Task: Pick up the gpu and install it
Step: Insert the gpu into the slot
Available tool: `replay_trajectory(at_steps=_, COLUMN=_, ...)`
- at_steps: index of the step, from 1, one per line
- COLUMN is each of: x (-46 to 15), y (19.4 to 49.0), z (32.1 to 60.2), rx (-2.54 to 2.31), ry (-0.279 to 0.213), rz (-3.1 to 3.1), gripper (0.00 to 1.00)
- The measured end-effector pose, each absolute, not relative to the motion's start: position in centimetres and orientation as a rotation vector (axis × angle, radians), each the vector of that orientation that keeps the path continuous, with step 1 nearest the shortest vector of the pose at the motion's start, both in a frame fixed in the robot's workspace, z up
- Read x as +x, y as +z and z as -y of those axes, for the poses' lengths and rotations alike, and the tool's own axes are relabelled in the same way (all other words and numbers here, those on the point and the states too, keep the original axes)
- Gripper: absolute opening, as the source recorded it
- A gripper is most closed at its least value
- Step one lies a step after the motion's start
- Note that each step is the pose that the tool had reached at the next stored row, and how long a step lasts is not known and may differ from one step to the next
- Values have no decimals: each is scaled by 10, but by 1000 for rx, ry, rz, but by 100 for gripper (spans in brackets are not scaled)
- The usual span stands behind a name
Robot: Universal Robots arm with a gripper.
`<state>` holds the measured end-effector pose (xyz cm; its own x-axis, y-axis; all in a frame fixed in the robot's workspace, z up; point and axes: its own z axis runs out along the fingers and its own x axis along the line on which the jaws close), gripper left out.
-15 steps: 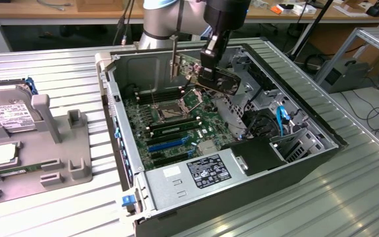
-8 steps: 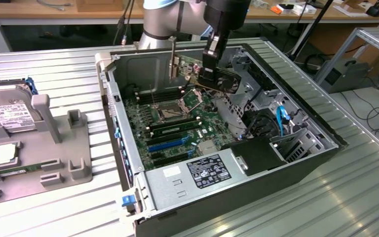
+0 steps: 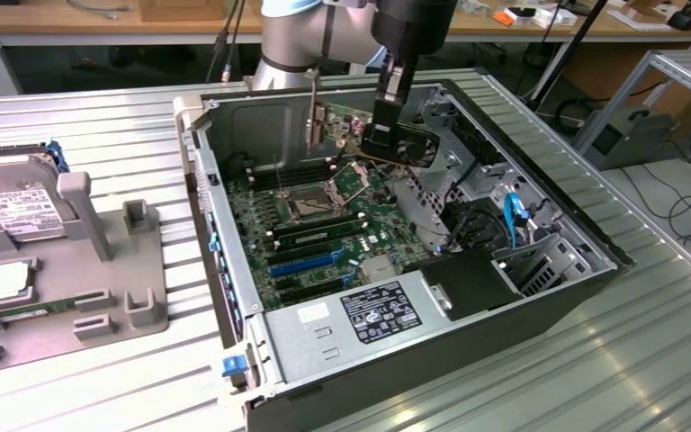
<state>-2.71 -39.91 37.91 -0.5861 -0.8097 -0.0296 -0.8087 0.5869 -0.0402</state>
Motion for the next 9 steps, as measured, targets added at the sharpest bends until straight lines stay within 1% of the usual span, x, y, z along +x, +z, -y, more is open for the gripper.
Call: replay_trajectory(at_steps=9, x=-27, y=379, z=399, rx=-1530, ry=-32, rz=-2692, gripper=27)
